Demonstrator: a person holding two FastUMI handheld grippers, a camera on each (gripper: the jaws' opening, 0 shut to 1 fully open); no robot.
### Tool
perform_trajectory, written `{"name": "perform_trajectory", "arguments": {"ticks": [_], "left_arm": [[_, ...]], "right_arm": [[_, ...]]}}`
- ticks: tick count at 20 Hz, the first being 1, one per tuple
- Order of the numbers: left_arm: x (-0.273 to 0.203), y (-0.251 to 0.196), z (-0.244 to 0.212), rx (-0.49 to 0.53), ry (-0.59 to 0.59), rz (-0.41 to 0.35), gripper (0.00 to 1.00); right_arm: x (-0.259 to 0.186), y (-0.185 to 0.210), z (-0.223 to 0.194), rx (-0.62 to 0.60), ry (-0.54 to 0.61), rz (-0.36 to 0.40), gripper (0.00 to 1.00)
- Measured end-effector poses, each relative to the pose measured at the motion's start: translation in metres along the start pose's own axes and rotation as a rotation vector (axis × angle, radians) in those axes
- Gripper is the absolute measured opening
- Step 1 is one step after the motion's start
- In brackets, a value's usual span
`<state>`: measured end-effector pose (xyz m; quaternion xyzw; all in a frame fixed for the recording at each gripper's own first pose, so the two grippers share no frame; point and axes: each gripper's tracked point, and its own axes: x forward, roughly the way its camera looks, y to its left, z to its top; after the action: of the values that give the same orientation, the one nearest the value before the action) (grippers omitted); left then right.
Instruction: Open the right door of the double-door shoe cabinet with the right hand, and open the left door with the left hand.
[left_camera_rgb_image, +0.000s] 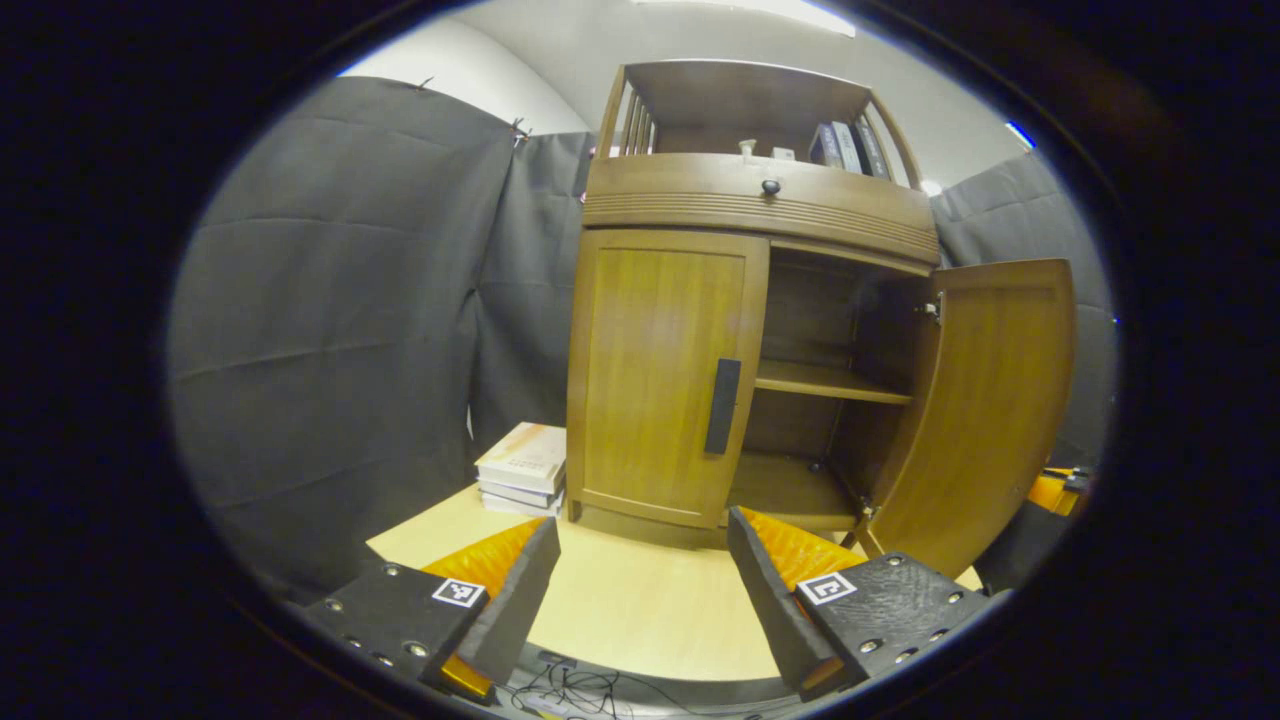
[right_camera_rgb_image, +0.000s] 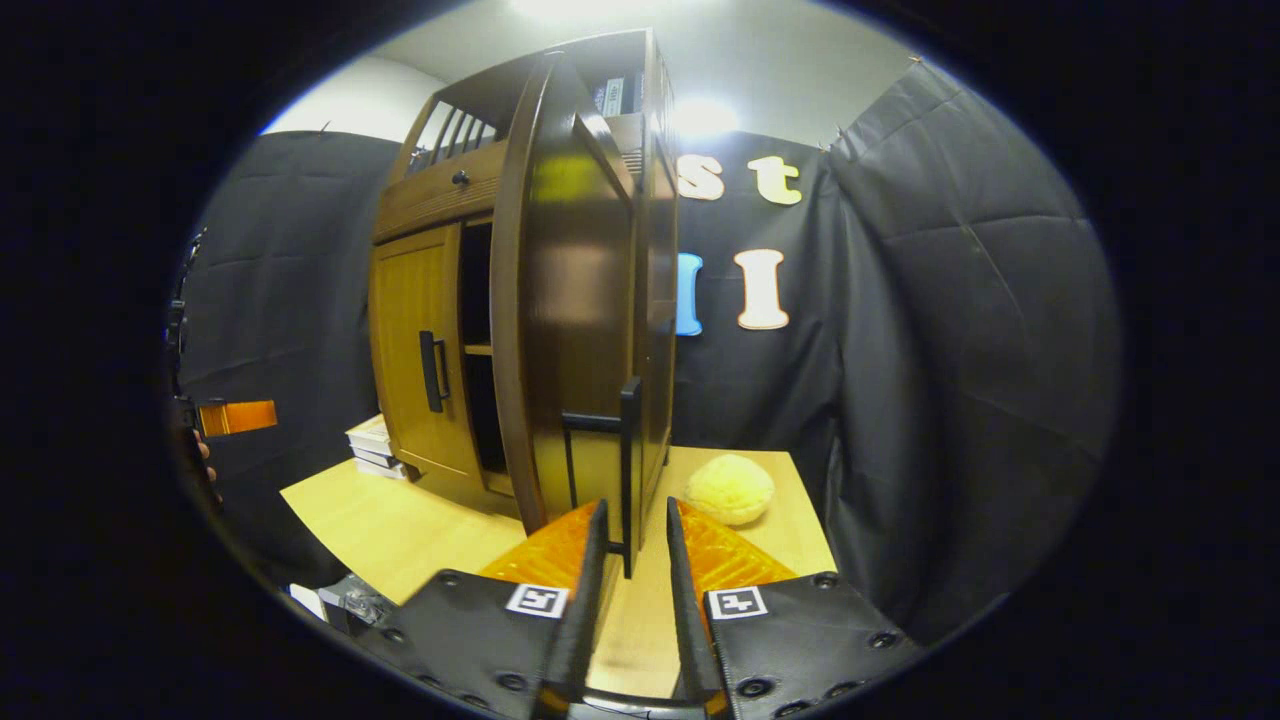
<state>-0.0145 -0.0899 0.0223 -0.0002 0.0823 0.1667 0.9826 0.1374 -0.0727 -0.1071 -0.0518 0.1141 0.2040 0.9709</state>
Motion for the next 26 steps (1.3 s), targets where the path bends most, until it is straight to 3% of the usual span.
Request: {"name": "perform_trajectory", "arguments": {"ticks": [5,9,10,13,19,23,26], "left_arm": [[0.029,-0.003,0.017,0.027,-0.035,-0.076,0.99],[0.057,-0.013,0.033,0.054,-0.072,-0.171,0.99],[0.062,-0.016,0.035,0.061,-0.076,-0.196,0.99],[0.079,-0.028,0.043,0.076,-0.096,-0.272,0.99],[0.101,-0.054,0.039,0.045,-0.099,-0.411,0.99],[0.111,-0.064,0.032,0.046,-0.092,-0.456,0.97],[0.124,-0.070,0.032,0.060,-0.094,-0.448,0.96]], "right_arm": [[-0.033,-0.003,0.012,0.039,-0.017,-0.122,1.00],[-0.061,0.024,0.017,0.079,-0.029,-0.219,0.95],[-0.067,0.035,0.016,0.077,-0.028,-0.243,0.99],[-0.081,0.066,0.022,0.070,-0.043,-0.305,0.98],[-0.057,0.136,0.047,0.085,-0.065,-0.306,0.93],[-0.029,0.173,0.069,0.063,-0.098,-0.269,0.94],[-0.001,0.191,0.088,0.054,-0.132,-0.221,0.96]]}}
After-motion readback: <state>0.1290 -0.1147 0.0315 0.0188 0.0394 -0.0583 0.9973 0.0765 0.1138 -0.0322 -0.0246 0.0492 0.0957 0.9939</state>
